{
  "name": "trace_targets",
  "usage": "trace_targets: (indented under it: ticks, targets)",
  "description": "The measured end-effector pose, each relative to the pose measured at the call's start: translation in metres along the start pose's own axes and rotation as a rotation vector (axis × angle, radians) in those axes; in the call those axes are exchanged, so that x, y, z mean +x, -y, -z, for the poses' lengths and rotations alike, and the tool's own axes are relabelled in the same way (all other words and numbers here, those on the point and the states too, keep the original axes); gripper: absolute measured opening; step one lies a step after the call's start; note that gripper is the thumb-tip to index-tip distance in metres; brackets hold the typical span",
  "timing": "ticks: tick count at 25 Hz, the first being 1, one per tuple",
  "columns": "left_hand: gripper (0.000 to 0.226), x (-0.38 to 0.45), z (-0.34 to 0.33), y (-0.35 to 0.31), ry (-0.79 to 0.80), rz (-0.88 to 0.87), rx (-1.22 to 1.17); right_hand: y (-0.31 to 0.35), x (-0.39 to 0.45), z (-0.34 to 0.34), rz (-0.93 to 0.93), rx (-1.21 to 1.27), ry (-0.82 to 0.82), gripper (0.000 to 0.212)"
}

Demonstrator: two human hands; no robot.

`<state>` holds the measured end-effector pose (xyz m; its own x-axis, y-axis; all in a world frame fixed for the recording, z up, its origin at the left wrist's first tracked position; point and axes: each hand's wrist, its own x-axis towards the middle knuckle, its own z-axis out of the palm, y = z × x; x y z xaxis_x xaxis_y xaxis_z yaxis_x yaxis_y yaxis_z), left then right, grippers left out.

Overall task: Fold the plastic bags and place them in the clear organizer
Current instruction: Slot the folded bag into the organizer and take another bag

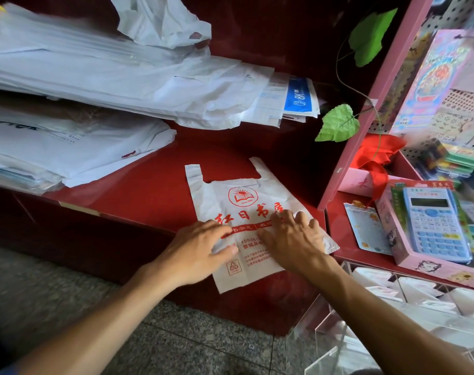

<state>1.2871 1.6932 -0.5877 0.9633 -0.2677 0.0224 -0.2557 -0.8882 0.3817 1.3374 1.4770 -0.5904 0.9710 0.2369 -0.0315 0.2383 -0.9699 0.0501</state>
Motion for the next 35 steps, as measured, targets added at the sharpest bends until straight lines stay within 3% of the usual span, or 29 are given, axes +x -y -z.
trace_targets:
  ticks: [2,5,7,9,12,16,21,24,28,30,35]
  targets:
    - [0.056,0.005,-0.004,0.001,0.089,0.049,0.105,-0.002,-0.002,0.002,0.022,0.020,-0.072,0.064]
    - [0.056,0.009,0.000,0.013,-0.023,0.155,0.243,-0.009,-0.002,0.004,0.111,0.168,-0.076,0.047]
    - [0.068,0.010,0.001,0.020,-0.162,0.061,0.242,-0.011,-0.004,0.001,0.165,0.162,-0.005,0.045]
    - [0.075,0.008,0.001,0.017,-0.103,-0.085,0.069,-0.012,-0.004,-0.004,0.189,0.104,-0.012,0.052]
    - [0.090,0.010,-0.012,0.010,0.058,-0.183,0.197,-0.011,-0.007,-0.009,0.297,0.112,-0.073,0.074]
    - [0.066,0.015,-0.014,0.022,-0.109,-0.215,0.183,-0.015,-0.010,-0.015,0.406,0.134,0.097,0.095]
    - [0.046,0.013,-0.001,0.054,-0.148,-0.098,0.083,-0.034,-0.014,-0.013,0.326,0.243,-0.013,0.066]
    - [0.029,0.009,0.010,0.064,-0.185,-0.027,-0.076,-0.042,-0.015,-0.012,0.277,0.396,-0.112,0.061]
    - [0.023,0.001,0.022,0.063,-0.174,0.047,-0.193,-0.057,-0.012,-0.016,0.154,0.713,-0.229,0.010]
    - [0.020,-0.001,0.024,0.063,-0.179,0.066,-0.258,-0.060,-0.013,-0.012,0.031,0.842,-0.192,0.012]
    - [0.012,0.007,0.011,0.066,-0.317,0.236,-0.431,-0.056,-0.004,-0.016,-0.127,0.892,-0.178,0.034]
